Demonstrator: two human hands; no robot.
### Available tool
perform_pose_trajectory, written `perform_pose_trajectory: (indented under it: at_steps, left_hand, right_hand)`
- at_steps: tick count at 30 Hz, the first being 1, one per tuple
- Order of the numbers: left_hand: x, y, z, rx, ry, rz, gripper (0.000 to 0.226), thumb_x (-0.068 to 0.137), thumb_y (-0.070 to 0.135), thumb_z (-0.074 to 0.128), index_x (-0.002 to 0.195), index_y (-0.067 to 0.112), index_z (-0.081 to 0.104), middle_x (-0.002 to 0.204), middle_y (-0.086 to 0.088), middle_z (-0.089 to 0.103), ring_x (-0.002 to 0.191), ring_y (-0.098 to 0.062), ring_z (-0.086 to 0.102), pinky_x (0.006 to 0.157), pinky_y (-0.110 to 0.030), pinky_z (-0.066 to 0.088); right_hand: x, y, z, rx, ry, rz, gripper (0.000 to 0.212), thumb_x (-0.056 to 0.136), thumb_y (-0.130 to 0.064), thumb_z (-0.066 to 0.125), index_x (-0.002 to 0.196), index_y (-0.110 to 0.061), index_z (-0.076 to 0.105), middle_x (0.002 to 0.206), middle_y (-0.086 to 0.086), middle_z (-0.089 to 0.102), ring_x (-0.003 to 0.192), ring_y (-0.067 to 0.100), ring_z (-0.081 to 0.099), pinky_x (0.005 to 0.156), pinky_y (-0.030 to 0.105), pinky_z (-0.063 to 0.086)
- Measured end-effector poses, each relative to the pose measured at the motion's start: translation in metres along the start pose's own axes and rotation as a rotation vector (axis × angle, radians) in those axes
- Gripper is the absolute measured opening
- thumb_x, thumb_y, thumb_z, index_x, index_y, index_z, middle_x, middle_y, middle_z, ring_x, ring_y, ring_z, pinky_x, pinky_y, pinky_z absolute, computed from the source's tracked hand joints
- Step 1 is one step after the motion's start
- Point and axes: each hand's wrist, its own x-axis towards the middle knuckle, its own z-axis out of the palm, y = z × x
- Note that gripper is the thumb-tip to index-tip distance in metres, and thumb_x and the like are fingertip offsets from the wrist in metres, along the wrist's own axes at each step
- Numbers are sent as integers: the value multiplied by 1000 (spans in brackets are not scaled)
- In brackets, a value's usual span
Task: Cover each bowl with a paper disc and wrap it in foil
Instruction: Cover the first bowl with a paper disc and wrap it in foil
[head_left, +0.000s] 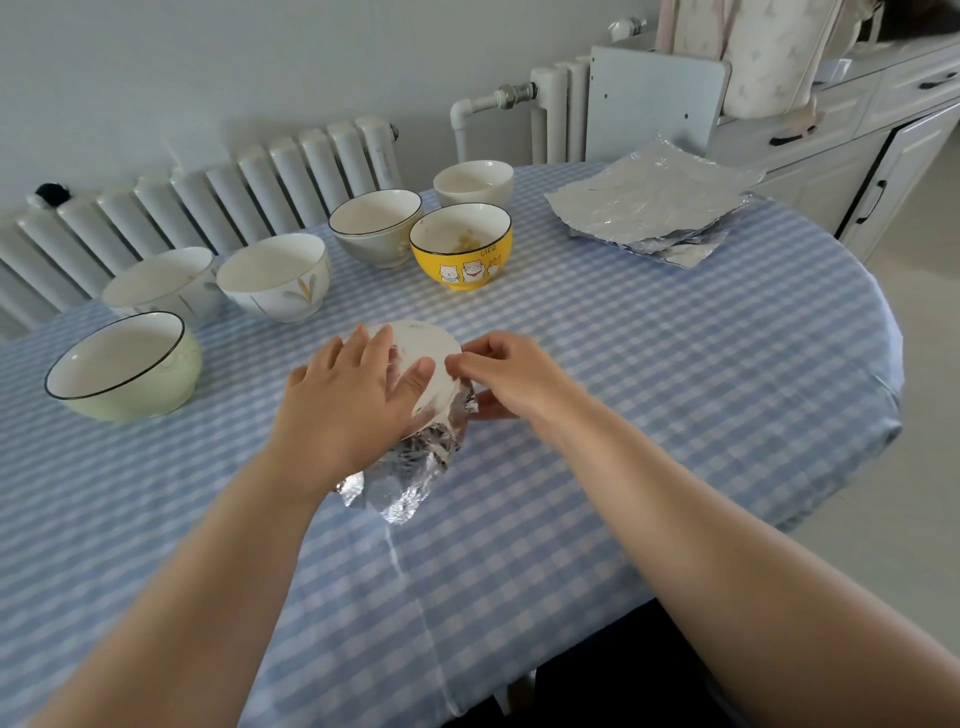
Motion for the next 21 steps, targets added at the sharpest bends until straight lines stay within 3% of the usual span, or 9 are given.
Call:
perform_pose_trajectory:
  at_steps: [7,10,13,15,18,21]
  left_hand:
    - [-15,6,-6,191,63,-83,102,72,78,-7,154,21,16,148,-13,41,135,-37,36,101,-49,37]
    - [-15,3,4,181,136,-81,101,76,79,-9,153,20,19,154,-10,35,142,-33,28,108,-49,30]
    - [-11,-5,8,80,182,21,102,78,80,-12,156,20,18,164,-8,17,151,-29,10,119,-49,14]
    - [-8,-9,7,-3,157,108,103,75,81,-10,157,23,16,165,-3,13,152,-23,5,122,-46,7]
    - [-4,-11,6,-90,72,208,106,70,89,-8,157,32,12,166,5,8,152,-17,1,123,-45,2]
    - [0,-14,6,-85,4,243,117,59,97,-10,156,37,11,166,5,7,152,-18,0,123,-47,2]
  right_hand:
    - [20,-10,-18,-95,-168,-24,14,91,-28,66,99,-16,71,93,-1,72,81,19,70,71,33,60]
    - [22,-9,-19,-166,-153,-50,19,92,-36,65,98,-21,73,98,-3,72,83,19,70,82,39,61]
    - [19,-8,-19,-185,-139,-87,26,94,-45,60,98,-21,71,104,5,72,81,16,70,74,32,61]
    - [19,-6,-20,-218,-50,-121,32,94,-53,56,94,-23,67,101,4,72,81,17,71,78,39,62]
    - [15,-5,-15,-193,242,-191,45,93,-58,54,94,-15,67,96,4,73,87,22,72,85,50,58]
    - [2,-5,-3,-114,270,-253,38,92,-54,57,98,-19,70,92,-9,71,90,8,67,81,33,55]
